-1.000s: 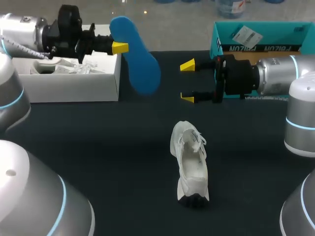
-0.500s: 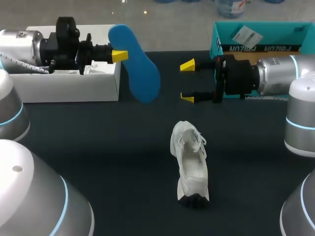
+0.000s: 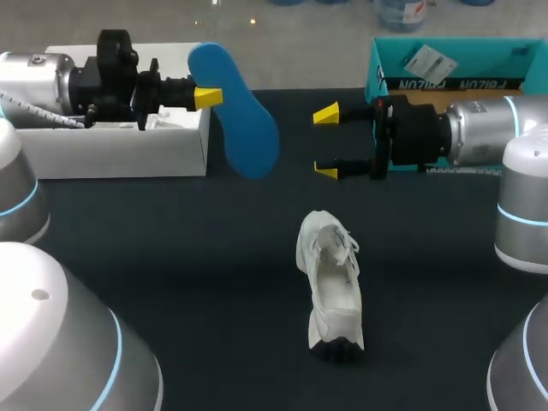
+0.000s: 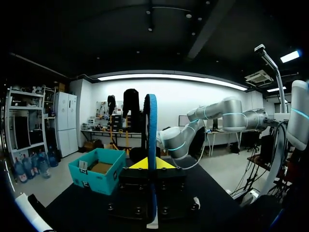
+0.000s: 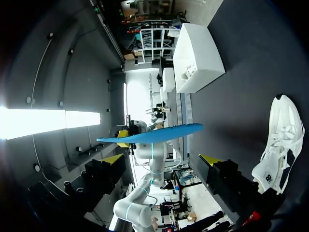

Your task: Take the shoe out of the shoebox, open the shoe tongue, remove and reinsert the insole, then place the shoe into the shoebox

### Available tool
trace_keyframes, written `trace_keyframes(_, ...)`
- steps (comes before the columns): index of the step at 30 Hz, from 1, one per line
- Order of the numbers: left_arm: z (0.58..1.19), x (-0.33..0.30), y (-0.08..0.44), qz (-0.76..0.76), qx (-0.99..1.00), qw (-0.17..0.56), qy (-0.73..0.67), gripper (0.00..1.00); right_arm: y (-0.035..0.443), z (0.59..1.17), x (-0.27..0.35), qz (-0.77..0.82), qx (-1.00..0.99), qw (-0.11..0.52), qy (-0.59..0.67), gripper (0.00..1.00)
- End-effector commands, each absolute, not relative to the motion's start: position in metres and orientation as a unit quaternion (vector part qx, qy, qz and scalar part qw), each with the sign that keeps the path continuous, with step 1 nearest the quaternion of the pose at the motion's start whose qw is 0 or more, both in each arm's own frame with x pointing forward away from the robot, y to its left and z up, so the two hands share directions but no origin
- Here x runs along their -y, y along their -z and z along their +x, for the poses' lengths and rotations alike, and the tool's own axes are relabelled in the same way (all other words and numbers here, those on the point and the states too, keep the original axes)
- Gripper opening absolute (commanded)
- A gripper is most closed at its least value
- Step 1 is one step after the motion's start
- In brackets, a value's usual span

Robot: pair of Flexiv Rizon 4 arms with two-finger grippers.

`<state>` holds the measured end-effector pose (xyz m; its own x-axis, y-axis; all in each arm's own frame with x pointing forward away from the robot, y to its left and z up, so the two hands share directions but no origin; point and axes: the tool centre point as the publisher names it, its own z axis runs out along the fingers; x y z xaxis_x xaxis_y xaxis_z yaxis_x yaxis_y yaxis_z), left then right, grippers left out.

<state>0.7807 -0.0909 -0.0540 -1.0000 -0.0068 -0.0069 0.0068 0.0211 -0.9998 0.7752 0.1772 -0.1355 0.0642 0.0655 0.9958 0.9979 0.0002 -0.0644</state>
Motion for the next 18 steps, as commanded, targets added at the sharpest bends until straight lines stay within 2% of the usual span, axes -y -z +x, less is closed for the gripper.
trace_keyframes(1, 0.772, 0.092, 0.039, 0.069, -0.71, 0.057, 0.699, 0.0, 0.136, 0.775, -0.178, -0.532, 0.5, 0.499, 0.466, 1.0)
trace_keyframes(10, 0.748, 0.083, 0.039, 0.214, -0.729, 0.186, 0.623, 0.0, 0.136, 0.775, -0.178, -0.532, 0.5, 0.499, 0.466, 1.0)
trace_keyframes(18, 0.73, 0.084, 0.056, 0.261, -0.707, 0.235, 0.613, 0.0, 0.136, 0.775, -0.178, -0.532, 0.5, 0.499, 0.466, 1.0)
